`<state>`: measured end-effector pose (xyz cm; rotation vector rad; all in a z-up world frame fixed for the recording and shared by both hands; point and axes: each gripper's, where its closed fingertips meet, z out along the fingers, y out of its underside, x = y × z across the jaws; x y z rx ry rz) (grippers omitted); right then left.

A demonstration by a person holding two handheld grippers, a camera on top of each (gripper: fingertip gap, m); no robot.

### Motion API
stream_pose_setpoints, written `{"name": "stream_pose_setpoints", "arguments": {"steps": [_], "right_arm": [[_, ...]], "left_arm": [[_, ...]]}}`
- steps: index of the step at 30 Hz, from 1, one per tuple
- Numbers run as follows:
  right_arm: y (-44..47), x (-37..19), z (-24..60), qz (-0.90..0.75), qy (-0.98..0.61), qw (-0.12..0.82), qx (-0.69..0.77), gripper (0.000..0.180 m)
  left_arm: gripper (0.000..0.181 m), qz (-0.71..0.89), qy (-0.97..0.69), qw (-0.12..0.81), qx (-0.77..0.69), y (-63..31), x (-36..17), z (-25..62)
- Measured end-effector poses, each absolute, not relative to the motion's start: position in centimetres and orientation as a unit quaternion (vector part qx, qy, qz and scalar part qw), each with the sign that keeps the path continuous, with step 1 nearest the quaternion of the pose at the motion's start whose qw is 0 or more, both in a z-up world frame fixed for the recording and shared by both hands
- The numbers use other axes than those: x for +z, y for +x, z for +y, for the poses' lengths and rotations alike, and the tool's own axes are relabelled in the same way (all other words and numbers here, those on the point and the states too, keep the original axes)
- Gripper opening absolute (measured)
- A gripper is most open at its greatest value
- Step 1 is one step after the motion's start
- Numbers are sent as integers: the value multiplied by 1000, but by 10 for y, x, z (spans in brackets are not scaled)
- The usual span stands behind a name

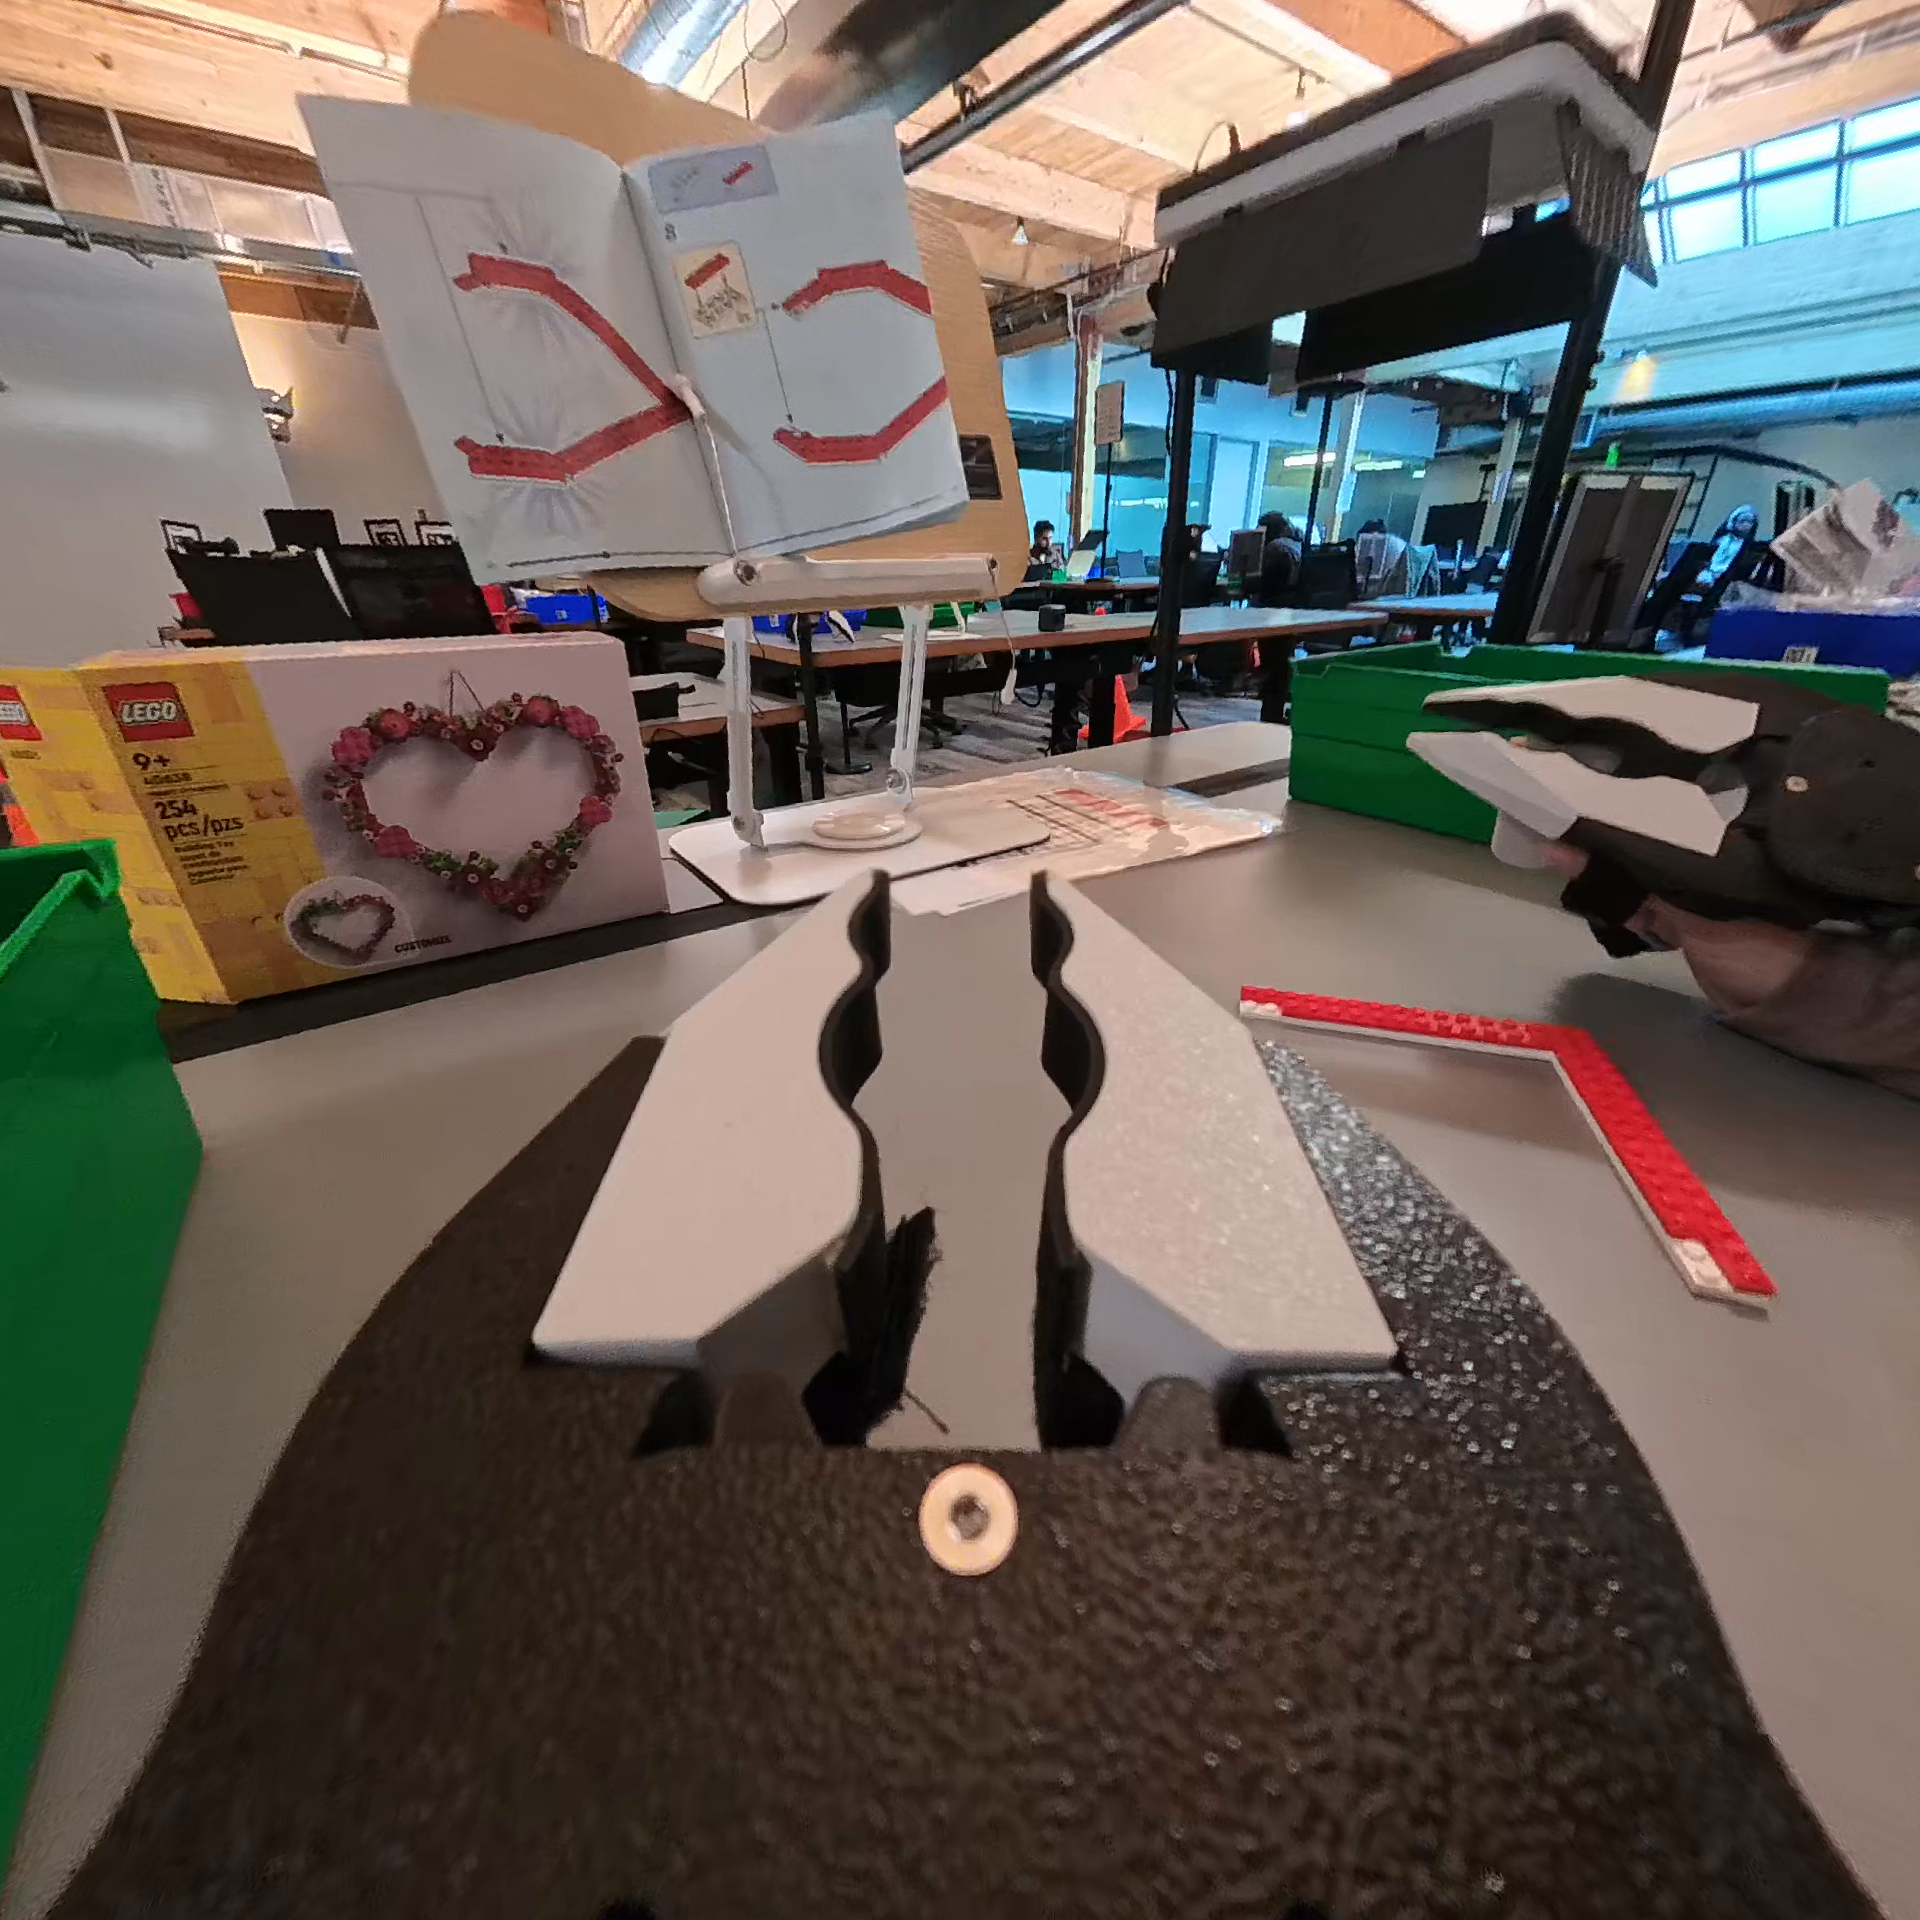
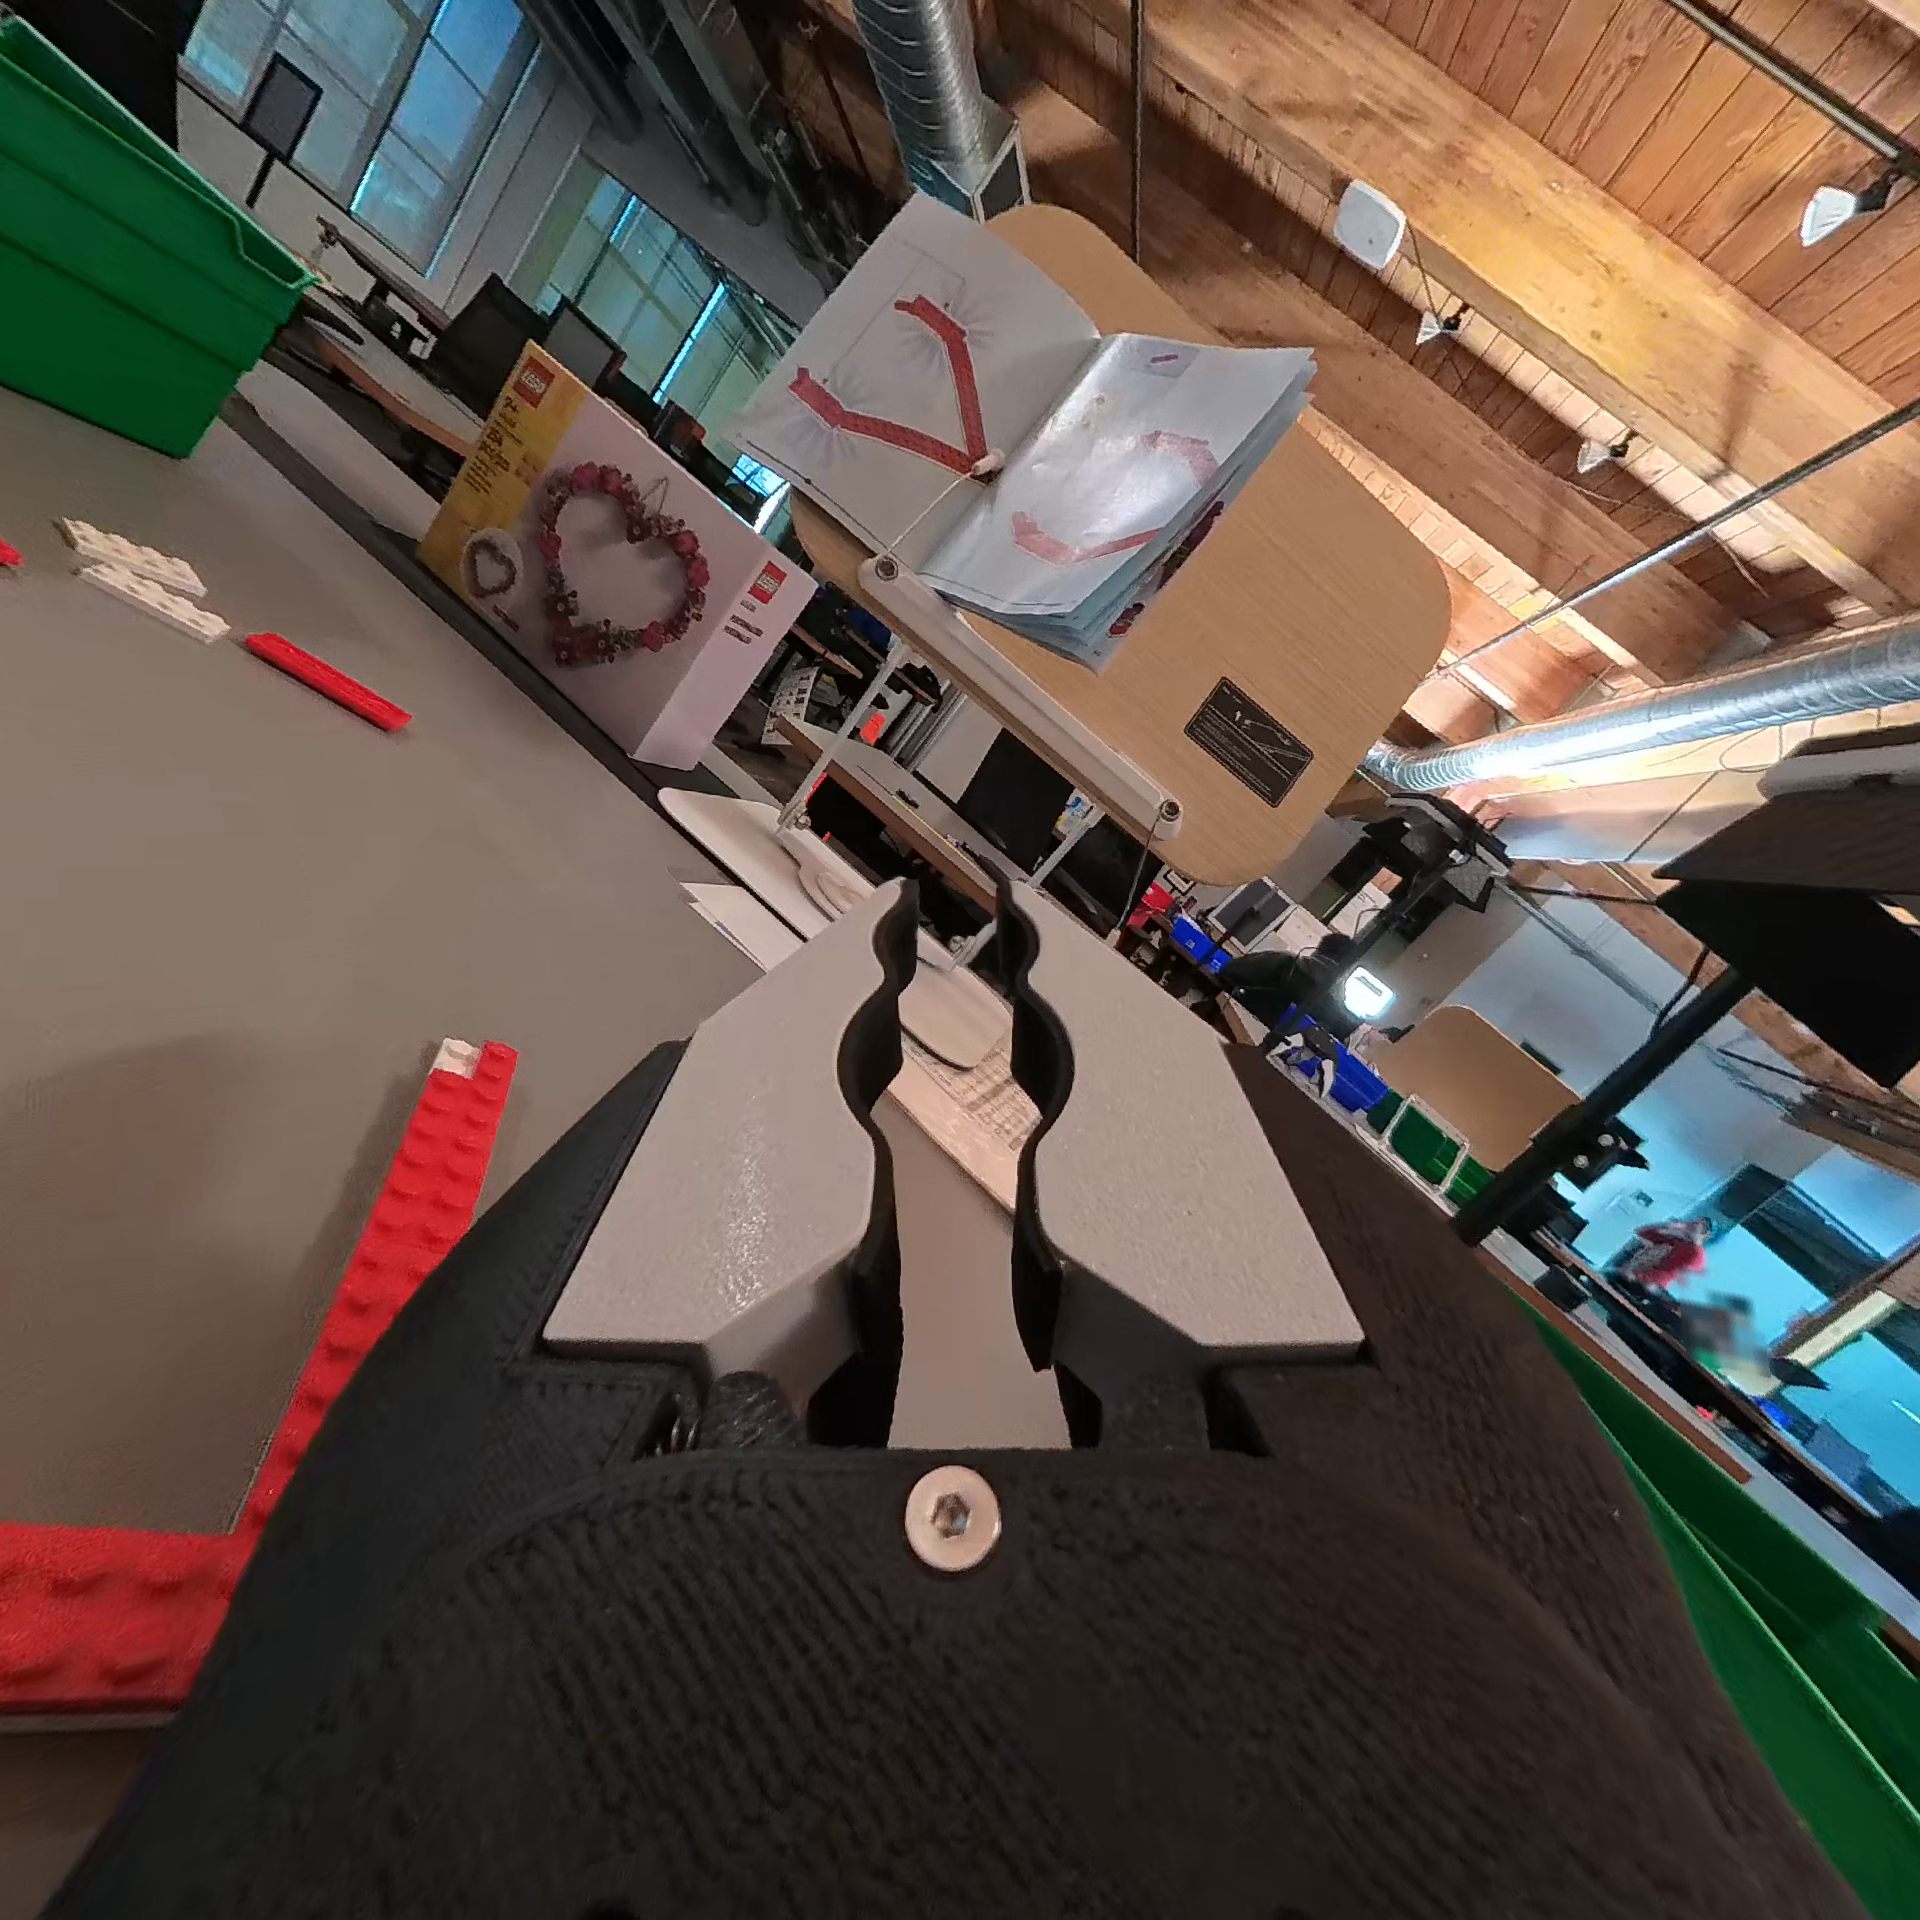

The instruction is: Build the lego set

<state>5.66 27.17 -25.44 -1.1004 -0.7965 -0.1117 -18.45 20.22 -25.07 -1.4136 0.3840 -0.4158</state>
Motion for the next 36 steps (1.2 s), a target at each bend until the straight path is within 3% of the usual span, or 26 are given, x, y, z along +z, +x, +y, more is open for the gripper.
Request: {"name": "stream_pose_setpoints", "arguments": {"steps": [11, 19, 28, 36], "right_arm": [[52, -255, 271, -376, -508, 774, -26, 13], [25, -252, 253, -397, -538, 740, 71, 25], [-74, -316, 171, -596, -610, 473, 222, 46], [-105, -352, 160, -647, -635, 356, 227, 45]], "left_arm": [[22, 147, -628, 737, -202, -191, -243, 202], [21, 147, -630, 737, -197, -191, -244, 203], [20, 155, -633, 734, -194, -187, -246, 204], [20, 160, -629, 732, -206, -186, -244, 202]]}}
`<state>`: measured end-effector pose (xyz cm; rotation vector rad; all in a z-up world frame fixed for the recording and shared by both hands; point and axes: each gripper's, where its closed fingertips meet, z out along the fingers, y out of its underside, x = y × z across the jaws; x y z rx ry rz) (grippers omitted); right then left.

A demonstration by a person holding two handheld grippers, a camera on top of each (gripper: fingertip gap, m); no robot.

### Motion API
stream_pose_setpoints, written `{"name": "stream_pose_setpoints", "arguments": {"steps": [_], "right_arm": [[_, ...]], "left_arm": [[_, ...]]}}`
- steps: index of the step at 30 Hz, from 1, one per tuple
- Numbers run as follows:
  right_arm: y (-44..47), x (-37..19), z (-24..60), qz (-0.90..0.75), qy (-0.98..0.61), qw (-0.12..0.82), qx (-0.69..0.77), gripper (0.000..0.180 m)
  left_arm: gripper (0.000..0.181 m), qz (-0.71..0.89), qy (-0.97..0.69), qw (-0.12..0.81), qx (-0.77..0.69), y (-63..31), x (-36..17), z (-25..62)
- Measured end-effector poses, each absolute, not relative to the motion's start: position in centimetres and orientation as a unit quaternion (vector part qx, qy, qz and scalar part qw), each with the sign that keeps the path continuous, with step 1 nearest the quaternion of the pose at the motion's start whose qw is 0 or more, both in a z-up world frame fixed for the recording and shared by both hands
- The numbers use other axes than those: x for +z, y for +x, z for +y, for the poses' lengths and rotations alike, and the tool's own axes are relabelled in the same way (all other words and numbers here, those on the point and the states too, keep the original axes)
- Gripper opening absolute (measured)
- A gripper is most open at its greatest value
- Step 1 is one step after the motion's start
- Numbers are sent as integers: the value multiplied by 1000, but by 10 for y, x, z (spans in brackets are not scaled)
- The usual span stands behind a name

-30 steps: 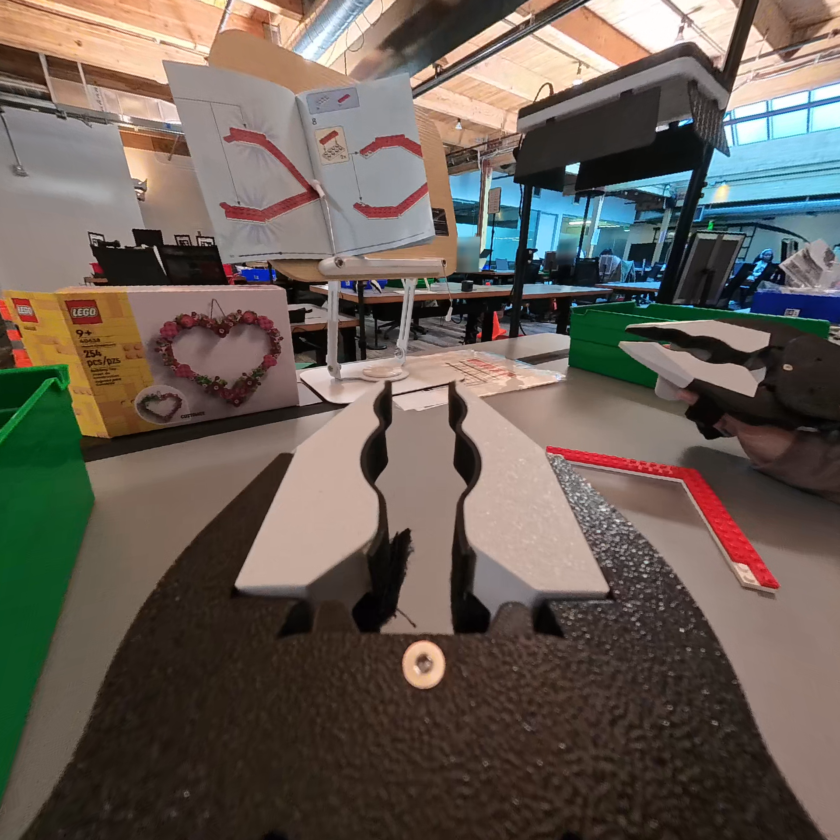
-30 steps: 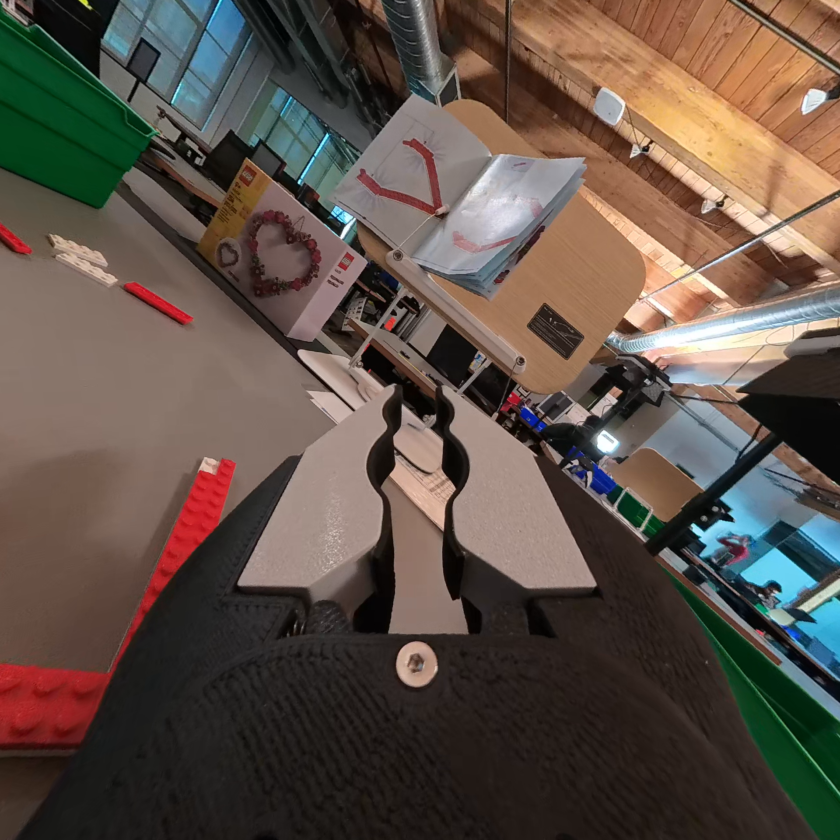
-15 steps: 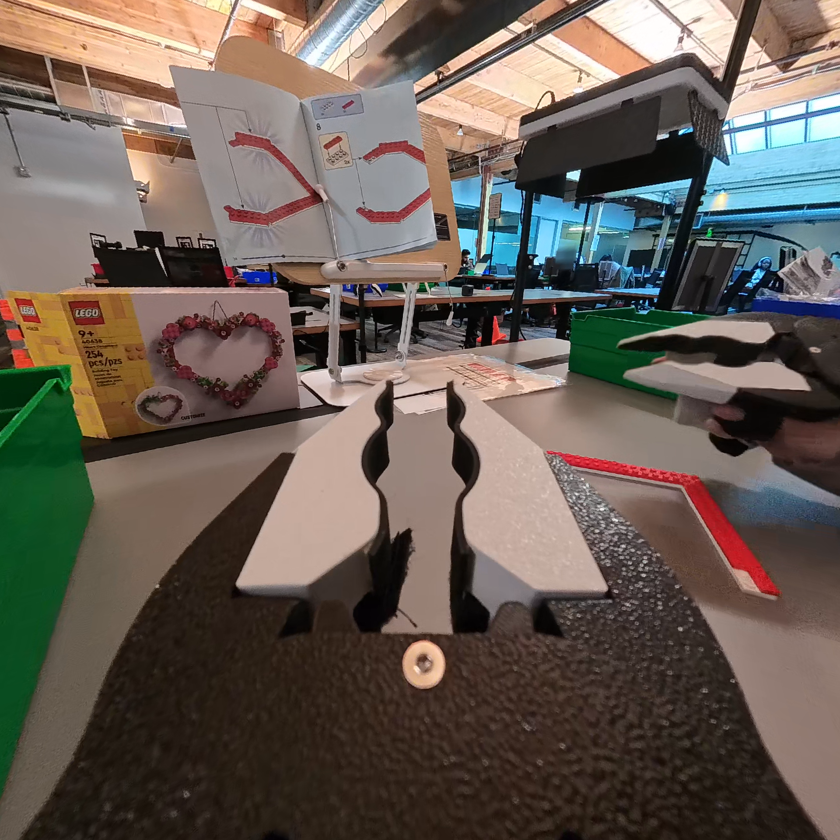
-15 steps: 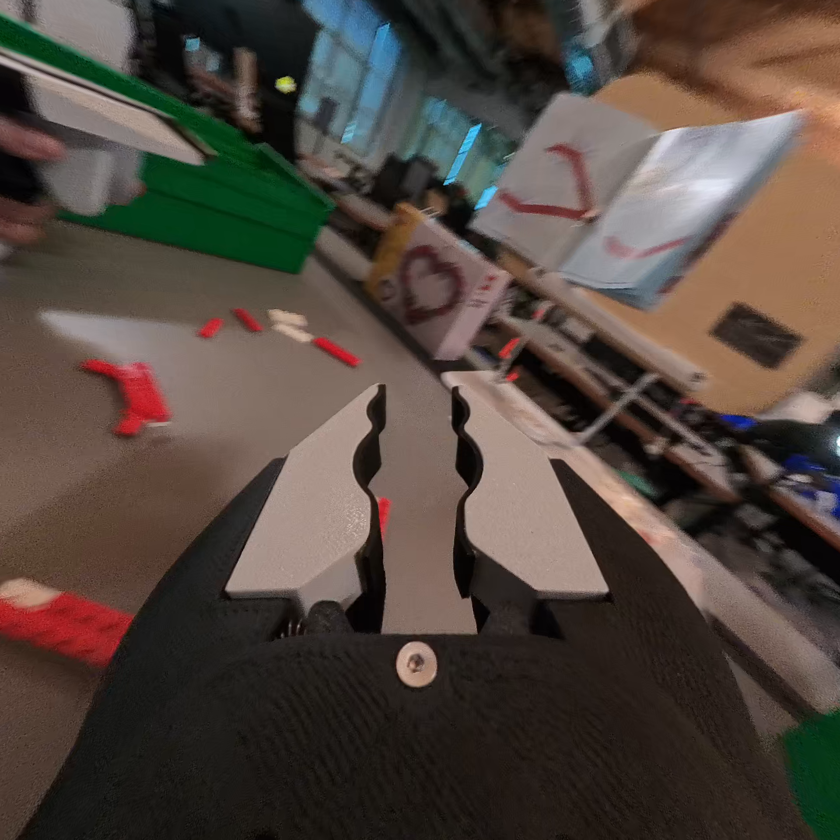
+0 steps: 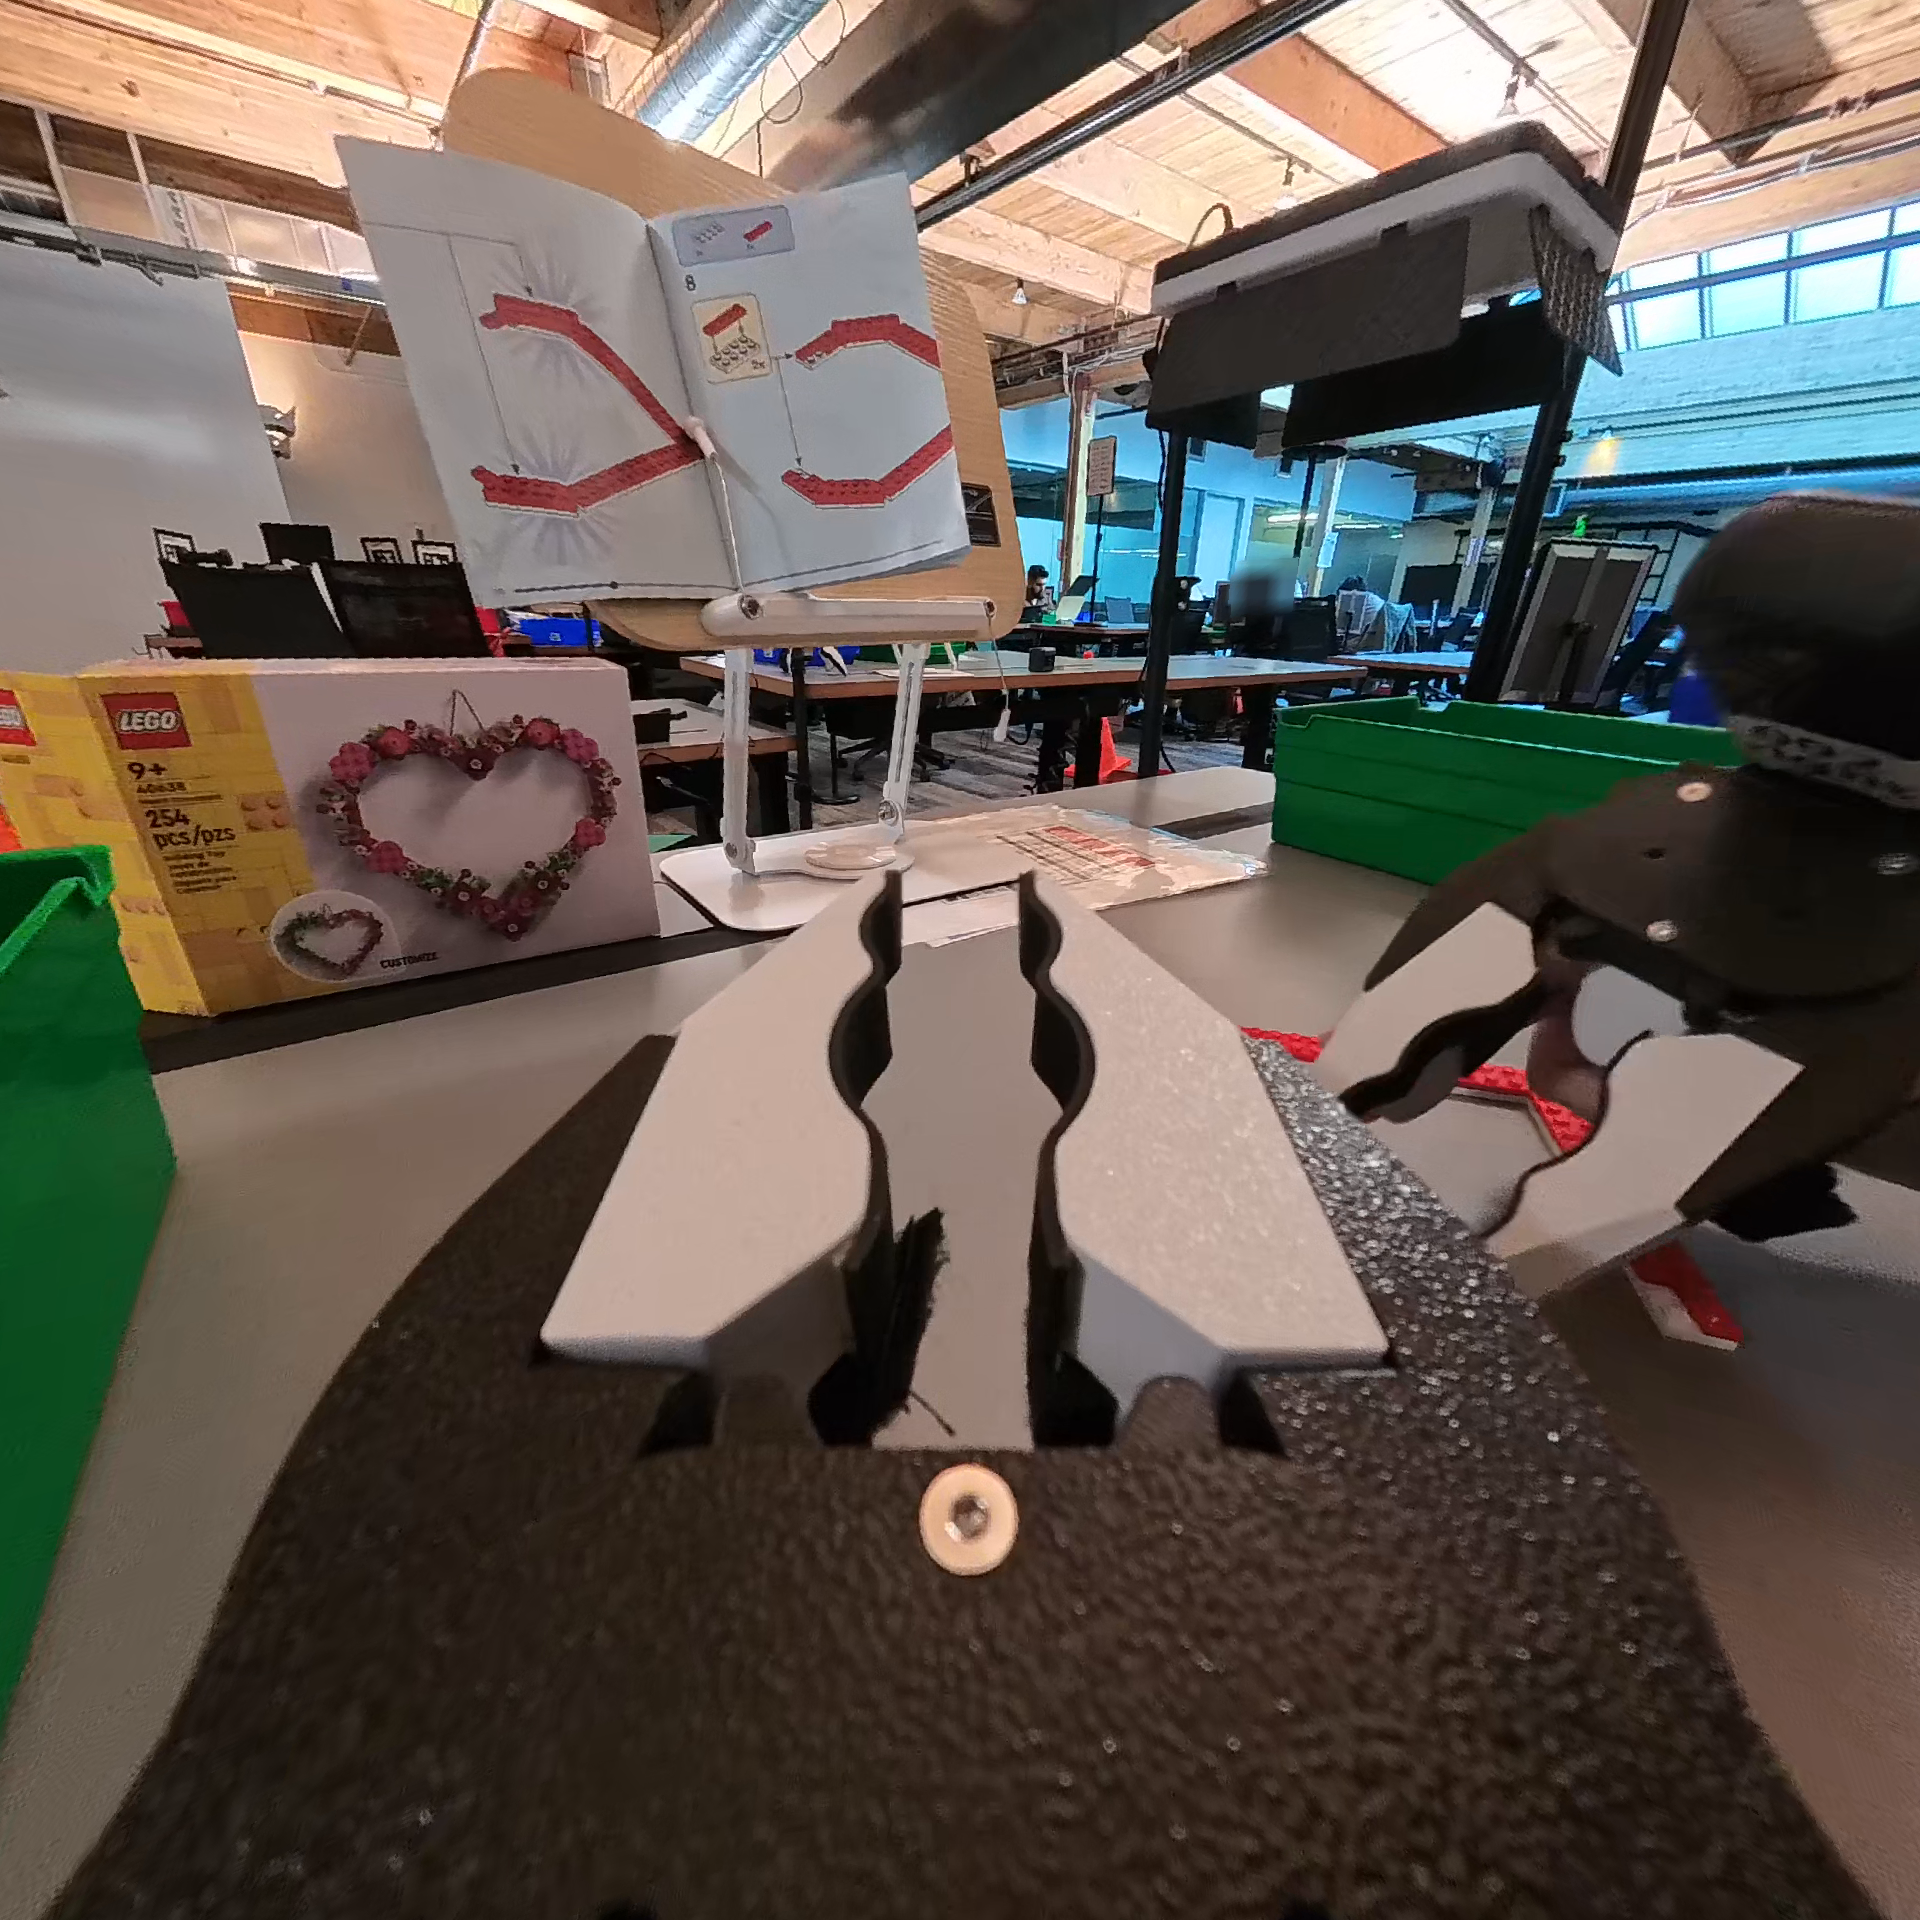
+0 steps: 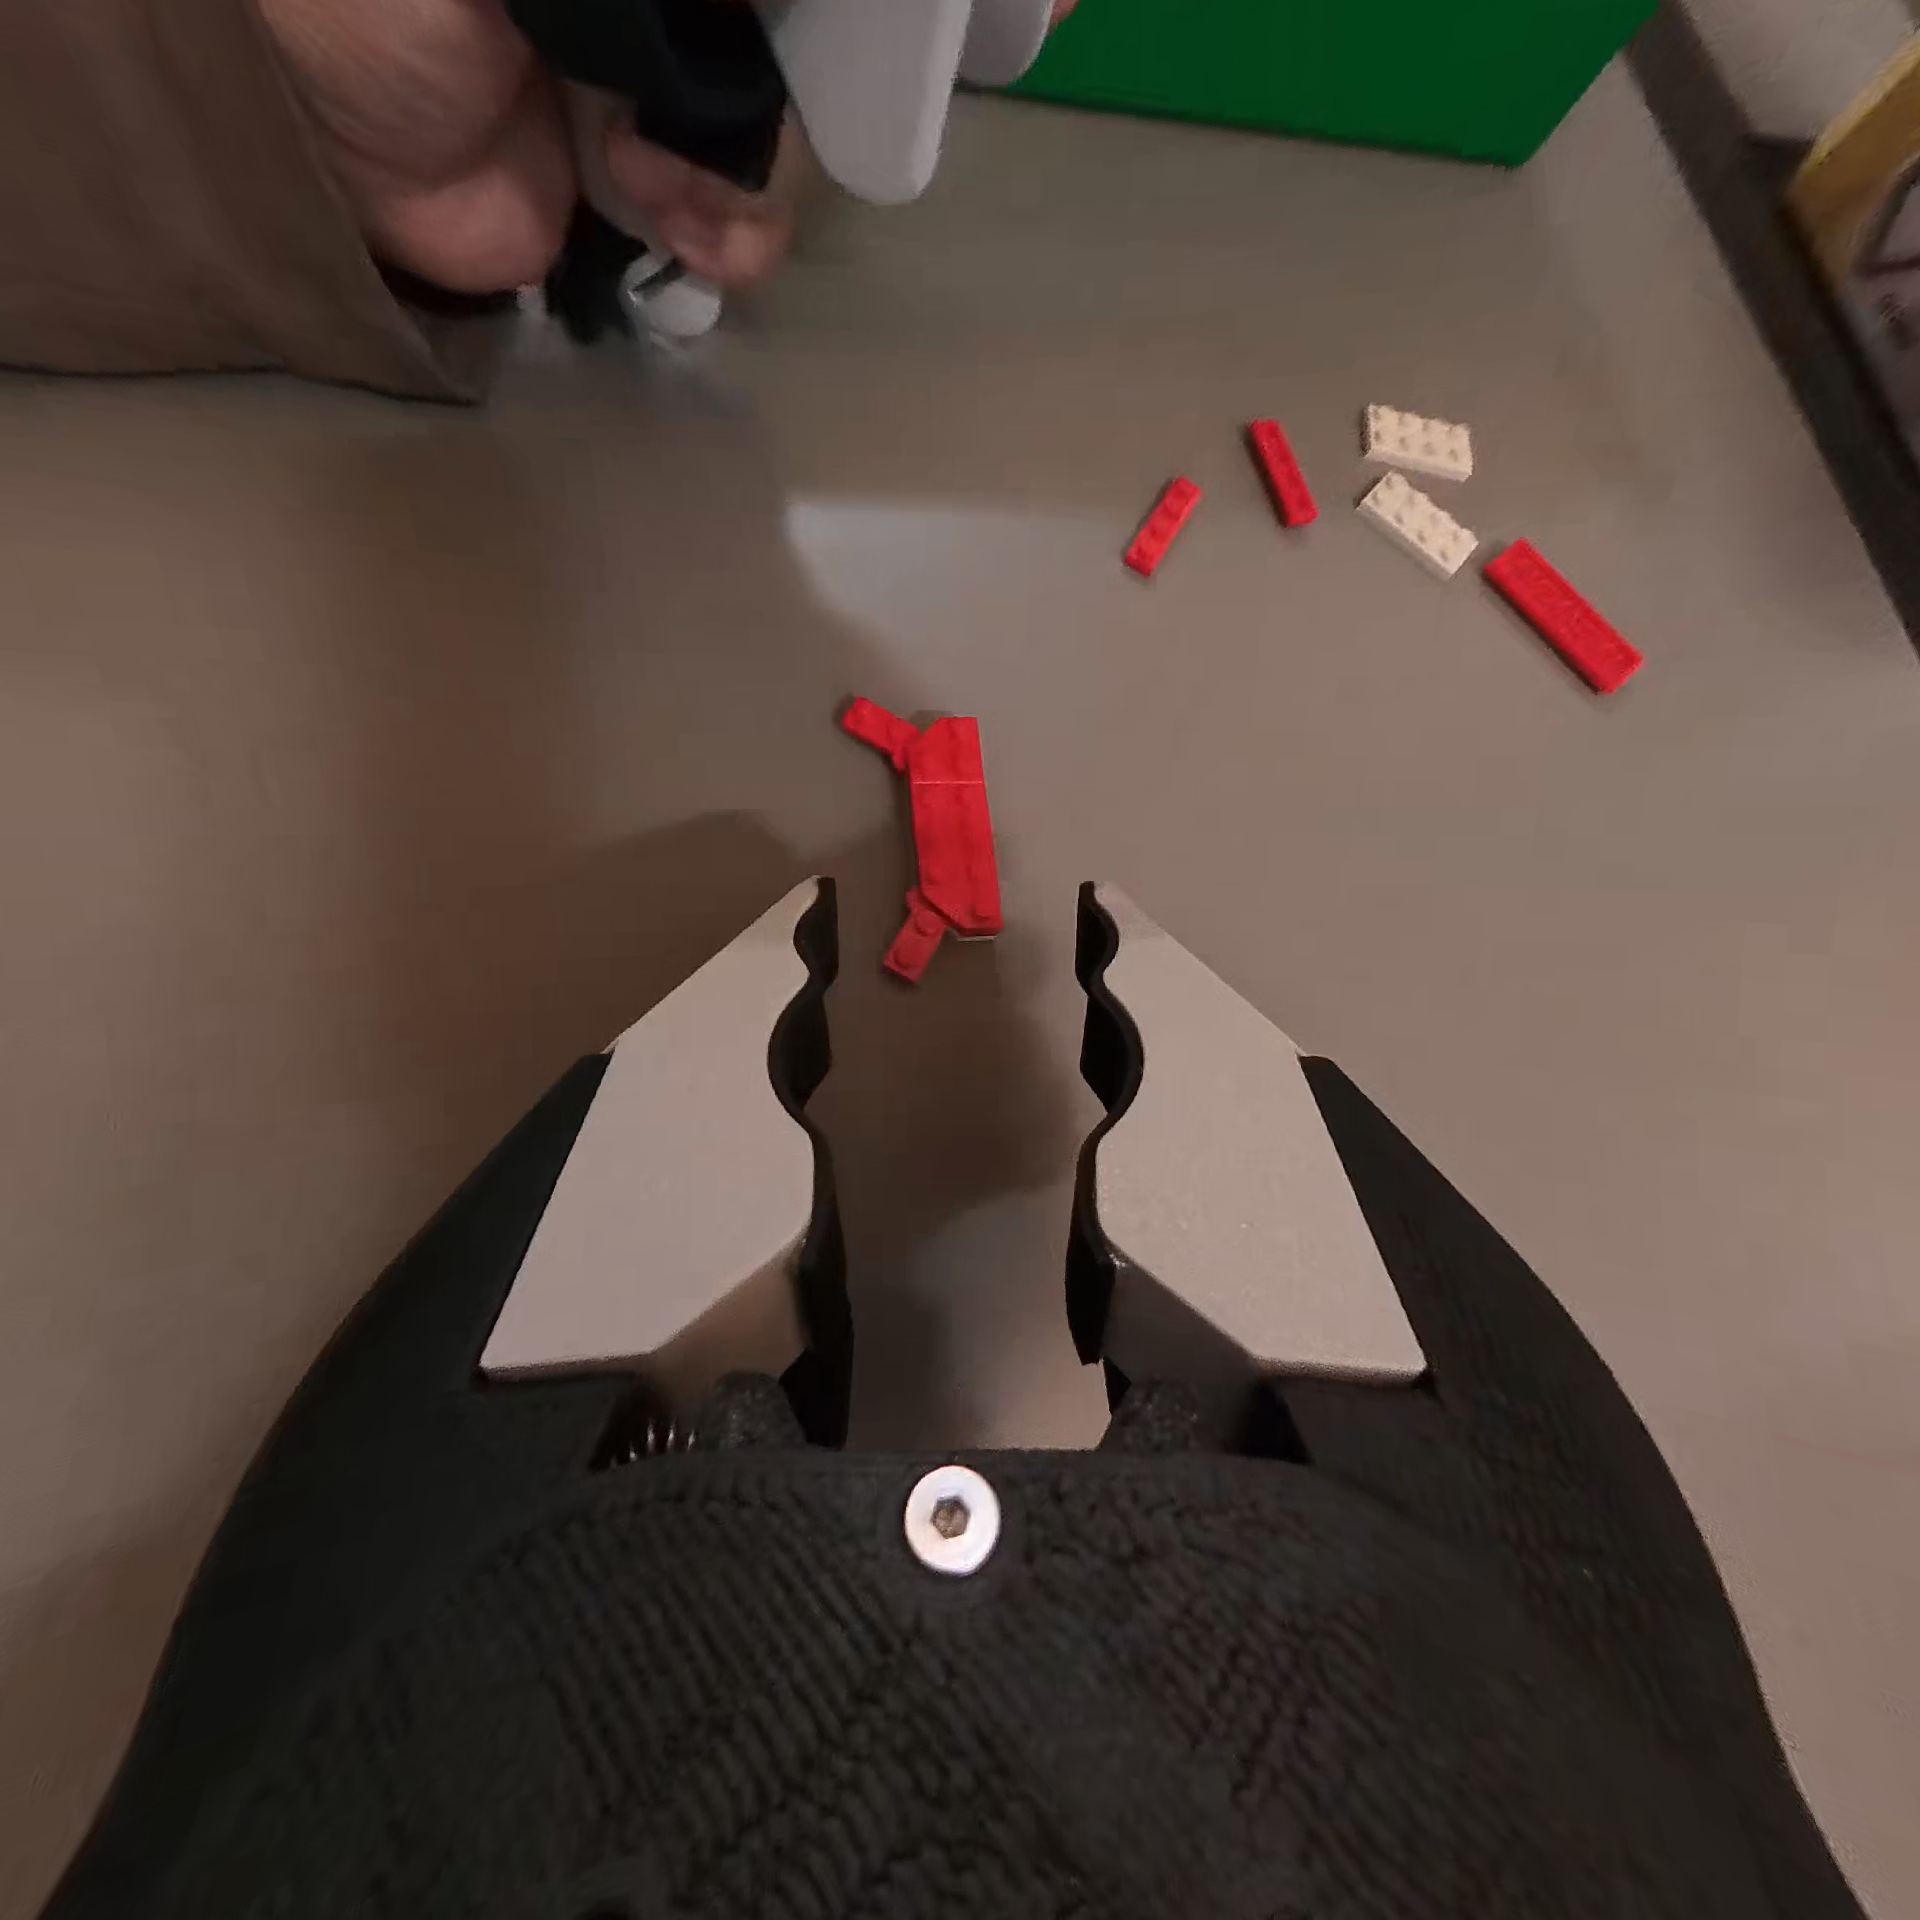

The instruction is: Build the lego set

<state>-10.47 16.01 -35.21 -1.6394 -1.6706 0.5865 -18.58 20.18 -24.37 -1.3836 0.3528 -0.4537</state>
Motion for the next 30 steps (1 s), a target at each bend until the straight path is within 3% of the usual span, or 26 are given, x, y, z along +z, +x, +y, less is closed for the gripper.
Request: {"name": "stream_pose_setpoints", "arguments": {"steps": [7, 13, 17, 23, 25, 30], "right_arm": [[-111, -368, 160, -657, -647, 304, 239, 36], [-119, -370, 161, -664, -645, 287, 247, 15], [-115, -365, 168, -670, -643, 283, 240, 14], [-102, -328, 177, -644, -649, 290, 283, 14], [-100, -317, 171, -642, -643, 281, 309, 14], [-92, -309, 153, -664, -622, 245, 334, 14]], "left_arm": [[20, 150, -628, 726, -237, -188, -242, 201], [22, 171, -627, 718, -249, -179, -243, 198], [51, 296, -571, 721, -258, -145, -236, 170], [80, 538, -524, 660, -13, -99, -294, 156], [77, 582, -496, 641, 64, -92, -306, 159], [46, 616, -417, 639, 196, -88, -307, 159]]}}
